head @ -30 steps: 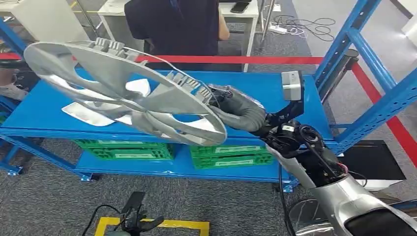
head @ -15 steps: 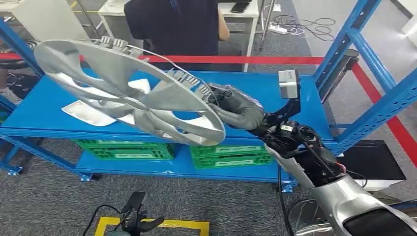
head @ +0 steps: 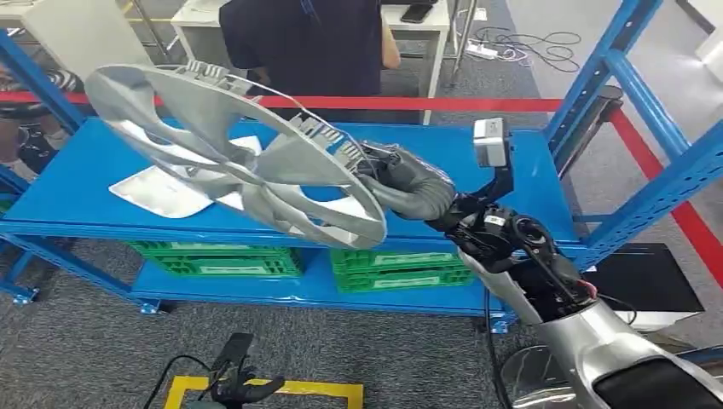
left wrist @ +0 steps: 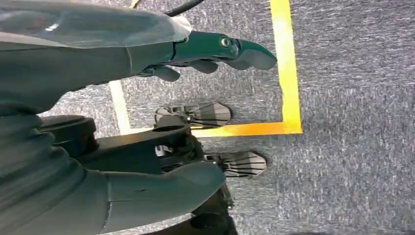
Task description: Take the parts from the cabinet and place them on the table.
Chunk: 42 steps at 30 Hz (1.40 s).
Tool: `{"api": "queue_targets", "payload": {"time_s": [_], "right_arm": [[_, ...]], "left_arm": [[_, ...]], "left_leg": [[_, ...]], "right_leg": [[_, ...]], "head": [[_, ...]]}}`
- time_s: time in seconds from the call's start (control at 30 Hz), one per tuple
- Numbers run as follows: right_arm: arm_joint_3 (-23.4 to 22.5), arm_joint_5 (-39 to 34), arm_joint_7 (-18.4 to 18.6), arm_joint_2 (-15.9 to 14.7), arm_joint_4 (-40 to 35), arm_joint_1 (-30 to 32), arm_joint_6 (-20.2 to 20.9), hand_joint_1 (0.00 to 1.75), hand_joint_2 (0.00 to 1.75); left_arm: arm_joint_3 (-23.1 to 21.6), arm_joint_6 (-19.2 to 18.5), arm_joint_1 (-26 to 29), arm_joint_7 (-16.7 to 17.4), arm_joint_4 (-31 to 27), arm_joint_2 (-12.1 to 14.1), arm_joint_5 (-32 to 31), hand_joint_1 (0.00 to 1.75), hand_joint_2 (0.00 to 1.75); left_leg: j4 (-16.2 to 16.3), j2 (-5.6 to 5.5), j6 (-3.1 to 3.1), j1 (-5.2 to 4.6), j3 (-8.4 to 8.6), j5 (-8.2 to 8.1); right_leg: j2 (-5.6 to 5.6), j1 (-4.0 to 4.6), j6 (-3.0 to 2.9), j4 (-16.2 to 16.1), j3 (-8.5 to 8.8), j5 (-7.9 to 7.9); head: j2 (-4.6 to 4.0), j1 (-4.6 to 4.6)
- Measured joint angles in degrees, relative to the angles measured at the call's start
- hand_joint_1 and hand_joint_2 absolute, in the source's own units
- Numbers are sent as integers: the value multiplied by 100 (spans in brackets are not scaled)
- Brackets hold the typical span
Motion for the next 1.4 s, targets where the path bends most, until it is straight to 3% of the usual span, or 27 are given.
{"api": "queue_targets", "payload": {"time_s": [0.1, 0.13, 0.17, 0.27, 0.3, 0.33, 0.37, 0.43, 0.5, 0.6, 0.63, 0.67, 0.77, 0.8, 0.83, 0.87, 0.93, 0.97, 1.0, 1.1, 1.13, 1.17, 1.2, 1.27, 1.3, 1.33, 1.4], "right_arm": [[0, -31, 0, 18, 7, -4, 0, 175, 175], [0, -53, 0, 20, 4, -11, 0, 175, 175], [-2, -79, 0, 20, 4, -15, -7, 175, 175], [-2, -120, -2, 20, 7, -3, -7, 175, 175], [0, -125, 0, 20, 9, 14, -15, 175, 175], [0, -125, 2, 20, 15, 25, -18, 175, 175], [0, -125, 4, 20, 17, 30, -22, 175, 175], [0, -125, 7, 20, 20, 28, -24, 175, 175], [2, -131, 0, 22, 24, 22, -15, 175, 175], [0, -131, 0, 22, 28, 34, -20, 175, 175], [2, -129, 17, 26, 28, 29, -22, 175, 175], [-2, -129, 17, 26, 28, 28, -24, 175, 175], [-2, -131, -2, 26, 28, 28, -20, 175, 175], [-2, -131, -2, 26, 28, 30, -20, 175, 175], [-2, -131, 2, 26, 31, 31, -20, 175, 175], [0, -131, 9, 26, 31, 32, -22, 175, 175], [0, -131, 9, 26, 31, 29, -20, 175, 175], [0, -131, 7, 26, 31, 27, -15, 175, 175], [-2, -131, 0, 26, 31, 26, -15, 175, 175], [-2, -131, 0, 26, 31, 28, -7, 175, 175], [-4, -131, -2, 26, 31, 27, 2, 175, 175], [-9, -131, -4, 26, 31, 25, 11, 175, 175], [-11, -151, -9, 26, 31, 22, 35, 175, 175], [-13, -201, -15, 24, 33, 32, 77, 175, 175], [-13, -201, -15, 24, 48, 33, 105, 175, 175], [-13, -201, -15, 24, 61, 35, 109, 175, 175], [-20, -201, -17, 24, 72, 33, 133, 175, 175]], "left_arm": [[-28, -13, -1, -4, 0, 9, 4, 0, 175], [-28, -15, -2, -7, 0, 9, 4, 0, 175], [-31, -15, -2, -11, 0, 4, 4, 0, 175], [-37, -11, 3, -13, 0, 9, 4, 0, 175], [-37, 7, 4, -13, 0, 15, 7, 0, 175], [-39, 28, 8, -13, 0, 20, 9, 0, 175], [-39, 35, 10, -13, 0, 24, 18, 0, 175], [-46, 37, 11, -13, 0, 26, 24, 0, 175], [-52, 39, -5, -13, 2, 39, 28, 0, 175], [-68, 39, 17, -13, 2, 48, 39, 0, 175], [-68, 42, 19, -11, 2, 57, 39, 0, 175], [-70, 42, 14, -11, 2, 61, 42, 0, 175], [-72, 42, 4, -11, 2, 66, 39, 0, 175], [-72, 42, 14, -11, 2, 70, 42, 0, 175], [-72, 42, 23, -11, 2, 74, 42, 0, 175], [-72, 42, 26, -11, 2, 76, 42, 0, 175], [-72, 42, 23, -11, 0, 96, 42, 0, 175], [-72, 42, 18, -11, 0, 103, 39, 0, 175], [-72, 42, 5, -11, 0, 103, 42, 0, 175], [-79, 77, 6, -11, 0, 105, 44, 0, 175], [-79, 105, 8, -11, 2, 105, 63, 0, 175], [-79, 109, 10, -11, 0, 105, 68, 0, 175], [-81, 120, 8, -15, 0, 107, 81, 0, 175], [-81, 120, 14, -28, 0, 107, 96, 0, 175], [-81, 144, 16, -44, 0, 107, 122, 0, 175], [-81, 153, 16, -55, 0, 105, 140, 0, 175], [-81, 164, 14, -85, 0, 105, 164, 0, 175]], "left_leg": [[7, 0, 55, -13, -24, 19], [-94, 3, 126, 58, 27, 77], [-127, 5, 142, 46, 38, 101], [-125, 9, 158, 41, 38, 102], [-122, -4, 155, 41, 40, 98], [-120, -26, 145, 46, 48, 91], [-116, -58, 122, 55, 64, 73], [-74, -116, 53, 82, 120, -2], [10, -140, -24, 49, 59, -57], [-32, -157, -127, 93, 38, -53], [-29, -143, -156, 100, 44, -97], [154, -68, -168, 100, -26, -174], [1679, -1, -219, 93, -902, -745], [2004, 0, -221, 93, -1131, -793], [2037, 1, -205, 93, -1231, -684], [1741, 3, -178, 88, -1167, -422], [684, 65, -94, 53, -744, 194], [236, 220, -38, 11, -555, 372], [122, 216, -33, -20, -539, 346], [134, 103, 15, -45, -558, 362], [70, 78, 70, 4, -525, 406], [56, 61, 90, 2, -515, 419], [57, 41, 126, 5, -518, 427], [60, -7, 136, -6, -520, 425], [62, -36, 138, -12, -519, 424], [66, -72, 138, -13, -515, 424], [82, -146, 132, -10, -506, 417]], "right_leg": [[3, -8, 63, -43, 9, 41], [-2, 2, 75, -38, -31, 12], [-16, 2, 71, 114, -82, -103], [-17, 7, 75, 1529, -711, -728], [-18, 5, 80, 1881, -892, -800], [-20, -1, 82, 1887, -919, -723], [-20, -8, 77, 1628, -804, -521], [-8, -12, 64, 547, -295, 61], [91, 14, 33, 173, -110, -32], [67, 50, -96, 202, -135, -112], [43, 14, -144, 171, -90, -120], [25, 13, -171, 160, -72, -127], [-39, 38, -233, 160, -71, -152], [-55, 53, -245, 160, -70, -160], [-68, 65, -250, 160, -62, -163], [-80, 73, -252, 161, -48, -168], [-108, 83, -242, 160, -7, -183], [-120, 87, -229, 160, 1, -191], [-119, 137, -195, 186, -8, -210], [-195, 119, -115, 130, 27, -197], [-207, 119, -73, 149, 8, -224], [-156, 96, -49, 293, -33, -352], [-123, 96, -37, 662, -181, -594], [-85, 97, -4, 1681, -615, -1066], [-80, 99, 2, 2018, -765, -1156], [-79, 99, 0, 2047, -779, -1100], [-67, 99, -26, 1345, -432, -665]], "head": [[0, -2], [0, 13], [0, 26], [0, 66], [0, 72], [0, 72], [0, 76], [0, 85], [0, 103], [0, 48], [0, 42], [0, 7], [0, -125], [0, -144], [0, -159], [0, -177], [0, -212], [0, -234], [0, -258], [0, -203], [0, -188], [0, -164], [0, -114], [0, -44], [0, -28], [0, -20], [0, 7]]}}
